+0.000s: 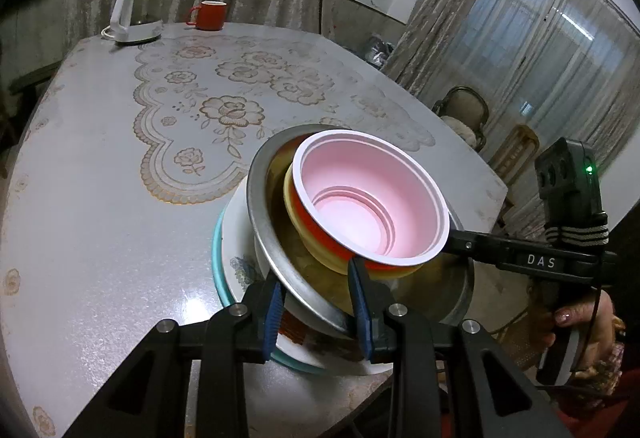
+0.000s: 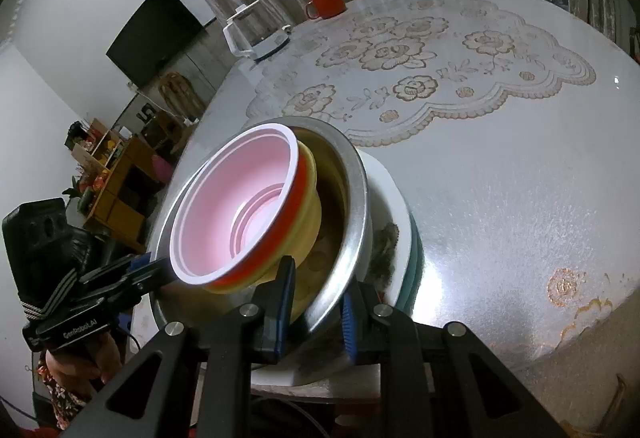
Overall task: Organize plates and bowls
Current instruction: 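Lift the nested bowls with both grippers and set them onto the plate stack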
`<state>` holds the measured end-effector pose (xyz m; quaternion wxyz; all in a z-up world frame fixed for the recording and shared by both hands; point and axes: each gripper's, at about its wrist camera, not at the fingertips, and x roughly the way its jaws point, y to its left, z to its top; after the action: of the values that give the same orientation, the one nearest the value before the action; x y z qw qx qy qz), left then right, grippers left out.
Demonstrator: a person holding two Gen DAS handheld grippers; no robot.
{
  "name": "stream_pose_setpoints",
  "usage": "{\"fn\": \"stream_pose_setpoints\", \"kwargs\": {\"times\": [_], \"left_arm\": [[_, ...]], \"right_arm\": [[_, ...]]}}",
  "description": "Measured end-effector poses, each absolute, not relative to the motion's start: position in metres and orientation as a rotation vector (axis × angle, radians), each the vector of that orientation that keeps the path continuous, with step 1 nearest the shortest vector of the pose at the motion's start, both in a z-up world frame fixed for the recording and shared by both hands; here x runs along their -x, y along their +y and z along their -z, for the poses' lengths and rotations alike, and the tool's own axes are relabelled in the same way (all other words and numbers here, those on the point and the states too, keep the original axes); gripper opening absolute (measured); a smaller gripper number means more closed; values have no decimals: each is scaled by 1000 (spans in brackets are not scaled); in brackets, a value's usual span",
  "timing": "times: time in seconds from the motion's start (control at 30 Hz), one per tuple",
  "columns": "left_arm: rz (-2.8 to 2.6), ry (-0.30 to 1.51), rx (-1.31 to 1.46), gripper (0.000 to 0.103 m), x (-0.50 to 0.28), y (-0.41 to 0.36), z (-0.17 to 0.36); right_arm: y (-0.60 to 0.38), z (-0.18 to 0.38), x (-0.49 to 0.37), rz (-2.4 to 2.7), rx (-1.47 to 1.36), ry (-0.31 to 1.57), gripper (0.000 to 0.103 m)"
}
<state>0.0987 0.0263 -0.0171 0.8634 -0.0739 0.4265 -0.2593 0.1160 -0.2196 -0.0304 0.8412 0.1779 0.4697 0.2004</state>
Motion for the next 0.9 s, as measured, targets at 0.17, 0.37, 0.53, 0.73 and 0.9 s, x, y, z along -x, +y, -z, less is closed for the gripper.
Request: {"fn": "stream_pose_setpoints", "kwargs": {"times": [0.17,0.37,0.53,0.73,0.9], "left_arm": [[520,897,144,30,-100,25,20],[497,899,159,30,-100,24,24],[492,904,163,30,-101,22,26],[478,913,165,30,-102,20,30],[479,912,173,30,-100,20,32]], "right_arm": [[-219,35,-117,-427,-386,1011,20],[-218,36,-119,-422,-377,1016,21],[-218,35,-121,-413,-365,1016,21],[-217,34,-123,-402,-342,1020,21],[-214,33,-125,-388,-317,1031,23]]}}
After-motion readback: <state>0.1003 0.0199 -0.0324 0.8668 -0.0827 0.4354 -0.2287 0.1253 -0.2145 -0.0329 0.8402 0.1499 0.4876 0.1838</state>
